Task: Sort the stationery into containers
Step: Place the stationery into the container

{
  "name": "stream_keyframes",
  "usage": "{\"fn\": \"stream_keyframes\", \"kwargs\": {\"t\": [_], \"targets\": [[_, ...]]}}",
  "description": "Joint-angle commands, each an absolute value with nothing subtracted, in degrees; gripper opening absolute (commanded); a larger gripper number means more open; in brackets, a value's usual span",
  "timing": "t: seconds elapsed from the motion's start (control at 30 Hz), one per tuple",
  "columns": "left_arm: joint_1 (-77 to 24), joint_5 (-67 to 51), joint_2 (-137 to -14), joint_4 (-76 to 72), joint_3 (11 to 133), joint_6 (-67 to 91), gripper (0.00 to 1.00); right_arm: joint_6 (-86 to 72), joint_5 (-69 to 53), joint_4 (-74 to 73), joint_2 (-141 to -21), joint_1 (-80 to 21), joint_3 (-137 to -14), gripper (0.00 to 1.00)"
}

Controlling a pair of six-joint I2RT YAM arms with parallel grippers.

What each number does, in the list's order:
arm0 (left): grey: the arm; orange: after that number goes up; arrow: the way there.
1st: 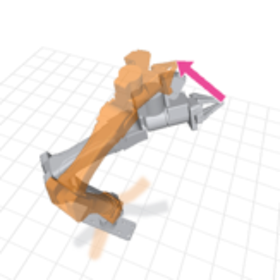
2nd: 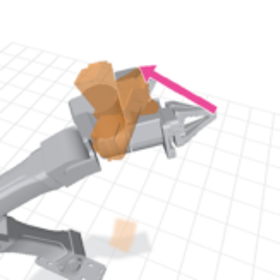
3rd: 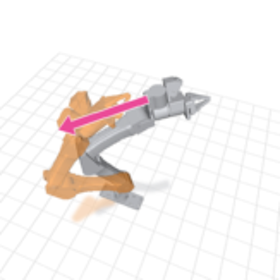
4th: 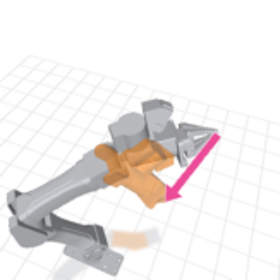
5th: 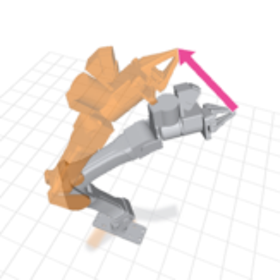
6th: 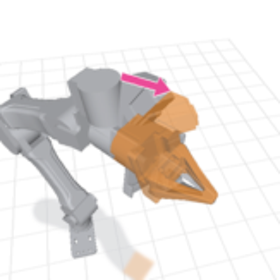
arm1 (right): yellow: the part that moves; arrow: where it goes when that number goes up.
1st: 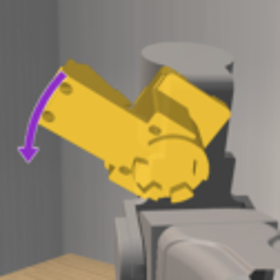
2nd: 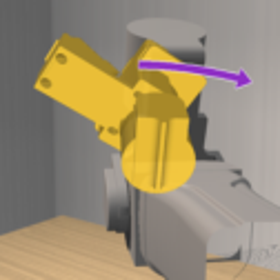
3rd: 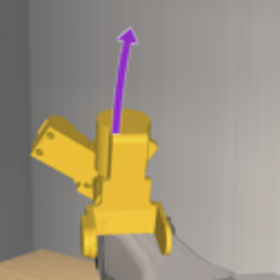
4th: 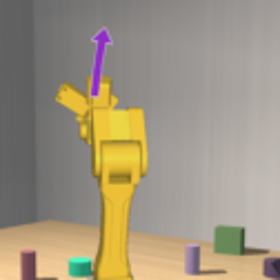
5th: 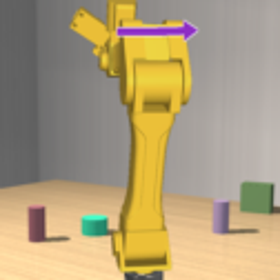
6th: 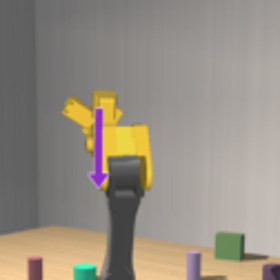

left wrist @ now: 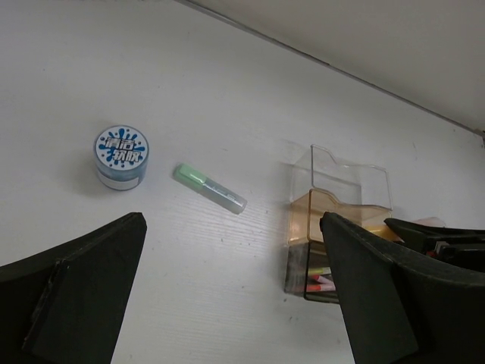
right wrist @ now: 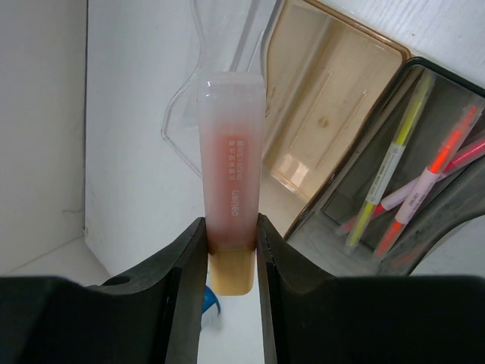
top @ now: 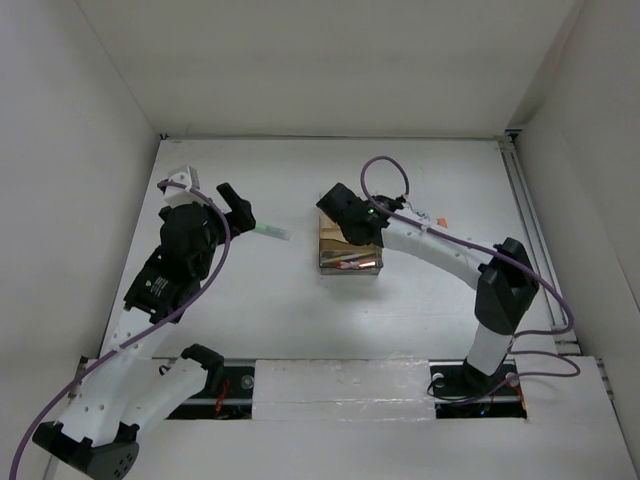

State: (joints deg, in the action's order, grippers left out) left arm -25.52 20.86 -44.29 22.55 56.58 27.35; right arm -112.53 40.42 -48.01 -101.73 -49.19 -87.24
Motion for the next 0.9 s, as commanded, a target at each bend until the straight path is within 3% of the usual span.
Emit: {"fn": "stream_keyframes", "kwargs": {"t": [0.0, 0.87], "targets": [[-25.5, 20.1, -43.4, 21.0, 56.2, 27.2, 0.99, -131.3, 42.9, -48.5, -101.8, -49.6, -86.9, 0.00], [-25.5, 17.0, -43.9, 20.0, 55.6, 26.1, 0.99, -136.2, 45.4, -41.4, -110.7, -49.0, -85.2, 0.00]]}}
